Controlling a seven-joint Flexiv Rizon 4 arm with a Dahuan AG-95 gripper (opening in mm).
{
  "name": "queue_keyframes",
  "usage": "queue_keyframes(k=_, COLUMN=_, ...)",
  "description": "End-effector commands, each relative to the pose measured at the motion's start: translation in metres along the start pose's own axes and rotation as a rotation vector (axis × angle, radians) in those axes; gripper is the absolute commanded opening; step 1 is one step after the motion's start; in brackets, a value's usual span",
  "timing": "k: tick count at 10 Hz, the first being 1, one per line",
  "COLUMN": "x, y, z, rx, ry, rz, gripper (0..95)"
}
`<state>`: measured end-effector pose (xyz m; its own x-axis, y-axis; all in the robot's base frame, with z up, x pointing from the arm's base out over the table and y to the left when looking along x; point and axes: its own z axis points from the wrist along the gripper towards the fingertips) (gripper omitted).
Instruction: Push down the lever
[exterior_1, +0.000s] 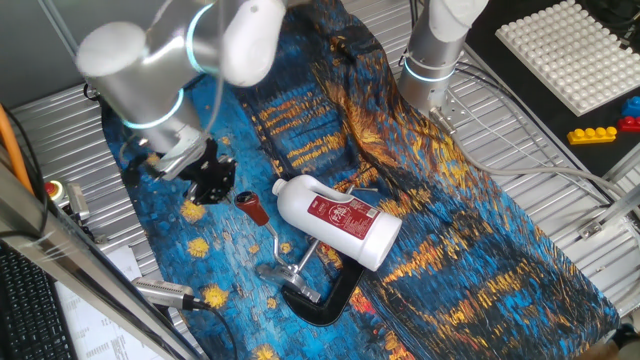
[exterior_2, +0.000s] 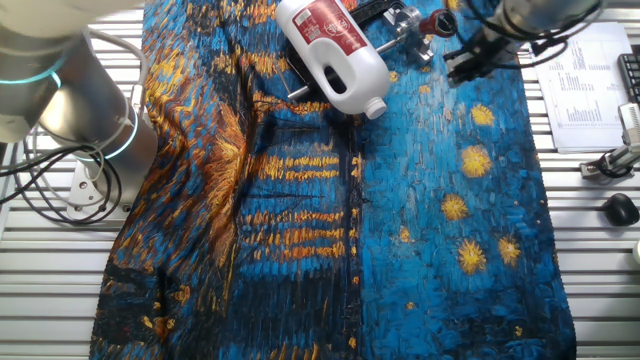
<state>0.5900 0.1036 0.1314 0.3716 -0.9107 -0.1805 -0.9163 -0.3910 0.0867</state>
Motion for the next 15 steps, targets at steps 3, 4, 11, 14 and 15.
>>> queue_keyframes(k=3, x=-0.018, y=-0.007, z=-0.003, rx=0.074, ry=-0.039, rz=-0.043, gripper=0.0)
queue_keyframes(k=4, x=-0.022, y=-0.008, z=-0.003, rx=0.077, ry=-0.046, rz=-0.048, gripper=0.0)
queue_keyframes(k=11, x=-0.026, y=-0.007, z=-0.002, rx=0.083, ry=-0.017, rz=-0.083, gripper=0.0)
queue_keyframes(k=14, x=-0.026, y=-0.007, z=-0.002, rx=0.128, ry=0.004, rz=-0.076, gripper=0.0)
queue_keyframes(k=15, x=-0.026, y=-0.007, z=-0.002, rx=0.135, ry=-0.011, rz=-0.078, gripper=0.0)
